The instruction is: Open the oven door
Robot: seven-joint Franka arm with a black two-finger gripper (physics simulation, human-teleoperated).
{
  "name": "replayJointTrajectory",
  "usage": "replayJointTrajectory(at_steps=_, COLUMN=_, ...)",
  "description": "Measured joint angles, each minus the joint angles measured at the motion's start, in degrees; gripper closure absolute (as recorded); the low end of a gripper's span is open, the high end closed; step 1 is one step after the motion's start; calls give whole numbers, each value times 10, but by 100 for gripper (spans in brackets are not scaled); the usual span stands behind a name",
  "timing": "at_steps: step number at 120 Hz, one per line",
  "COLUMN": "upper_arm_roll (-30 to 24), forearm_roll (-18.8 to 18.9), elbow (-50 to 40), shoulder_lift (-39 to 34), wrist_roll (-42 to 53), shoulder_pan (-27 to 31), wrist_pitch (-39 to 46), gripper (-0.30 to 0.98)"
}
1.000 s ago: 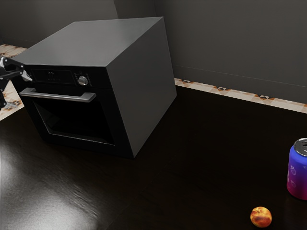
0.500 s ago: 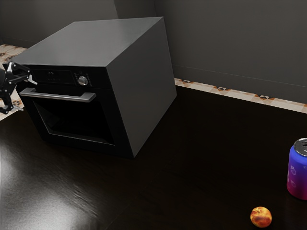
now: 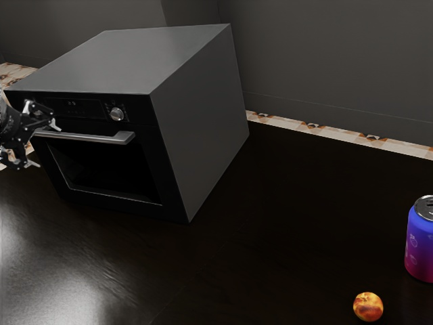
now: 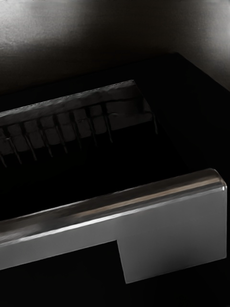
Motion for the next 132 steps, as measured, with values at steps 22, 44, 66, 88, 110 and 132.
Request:
replayJointTrajectory(at_steps=22, upper_arm_roll=0, forearm_roll=0, elbow=-33, shoulder_lift=-17, wrist_roll=-1, shoulder_pan=1, wrist_pitch=16, gripper=0)
replayJointTrajectory(at_steps=44, upper_arm_roll=0, forearm_roll=1, elbow=-153, shoulder_lift=-112, wrist_roll=-2, shoulder_pan=5, wrist_pitch=44, gripper=0)
replayJointTrajectory(at_steps=66, upper_arm_roll=-3, forearm_roll=0, elbow=-326, shoulder_lift=-290, wrist_roll=-3, shoulder_pan=5, wrist_pitch=78, gripper=0)
replayJointTrajectory(at_steps=88, upper_arm_roll=-53, forearm_roll=-4, elbow=-431, shoulder_lift=-462, wrist_roll=-4, shoulder_pan=27, wrist_pitch=89, gripper=0)
replayJointTrajectory(at_steps=110, upper_arm_roll=-6, forearm_roll=153, elbow=38, shoulder_lift=-262, wrist_roll=7, shoulder_pan=-223, wrist_pitch=-158, gripper=0)
replayJointTrajectory(at_steps=132, upper_arm_roll=135, forearm_roll=236, elbow=263, shoulder_lift=-61, wrist_roll=0, shoulder_pan=-609, wrist_pitch=-356, gripper=0)
